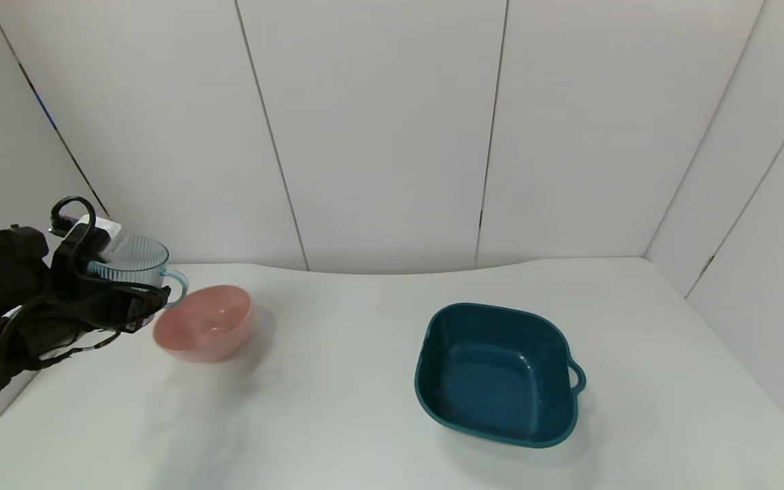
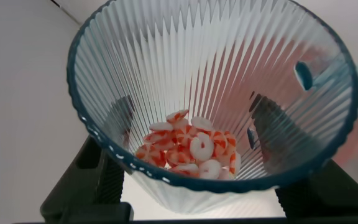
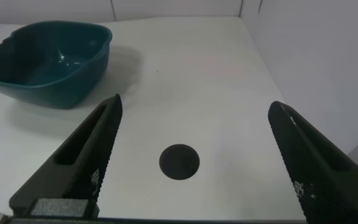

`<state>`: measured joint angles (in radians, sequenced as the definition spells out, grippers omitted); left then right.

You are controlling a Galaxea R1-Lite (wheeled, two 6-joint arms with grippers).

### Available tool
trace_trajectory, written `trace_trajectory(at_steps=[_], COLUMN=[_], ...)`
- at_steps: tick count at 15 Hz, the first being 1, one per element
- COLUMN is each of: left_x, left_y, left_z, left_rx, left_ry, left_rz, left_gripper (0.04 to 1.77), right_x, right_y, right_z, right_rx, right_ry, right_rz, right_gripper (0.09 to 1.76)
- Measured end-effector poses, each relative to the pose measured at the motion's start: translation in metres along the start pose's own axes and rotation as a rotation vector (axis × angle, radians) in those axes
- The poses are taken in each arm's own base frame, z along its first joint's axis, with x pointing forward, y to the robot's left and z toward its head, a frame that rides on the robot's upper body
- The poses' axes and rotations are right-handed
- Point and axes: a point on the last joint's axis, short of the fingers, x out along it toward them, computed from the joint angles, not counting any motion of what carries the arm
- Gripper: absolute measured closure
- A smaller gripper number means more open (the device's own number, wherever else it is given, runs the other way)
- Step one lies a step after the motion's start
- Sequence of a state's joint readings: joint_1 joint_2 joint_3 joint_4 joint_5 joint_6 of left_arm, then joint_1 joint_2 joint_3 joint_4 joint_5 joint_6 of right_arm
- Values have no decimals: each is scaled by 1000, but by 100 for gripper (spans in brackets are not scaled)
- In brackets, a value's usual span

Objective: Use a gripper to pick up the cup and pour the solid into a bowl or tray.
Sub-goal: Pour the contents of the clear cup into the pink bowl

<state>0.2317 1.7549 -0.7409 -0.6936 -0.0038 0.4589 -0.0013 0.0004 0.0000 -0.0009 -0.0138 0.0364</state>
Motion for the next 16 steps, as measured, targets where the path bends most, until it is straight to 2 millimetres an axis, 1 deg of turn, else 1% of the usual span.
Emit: trace_trajectory(at_steps=[4,10,13,16], left_x=[-4,-4,-4,1], left_y=[5,16,15,12], left_z=[-4,15,19,22], left_rx=[89,228,279,342], left_ry=[140,273,351,384], left_rz=[-21,85,79,100], left_gripper=[49,49,50,50], right_x=[0,0,0,0], right_y=[0,0,0,0], right_z=[0,0,0,0], right_rx=[0,0,0,0], right_ry=[0,0,0,0], right_rz=[0,0,0,0], right_gripper=[14,14,14,14])
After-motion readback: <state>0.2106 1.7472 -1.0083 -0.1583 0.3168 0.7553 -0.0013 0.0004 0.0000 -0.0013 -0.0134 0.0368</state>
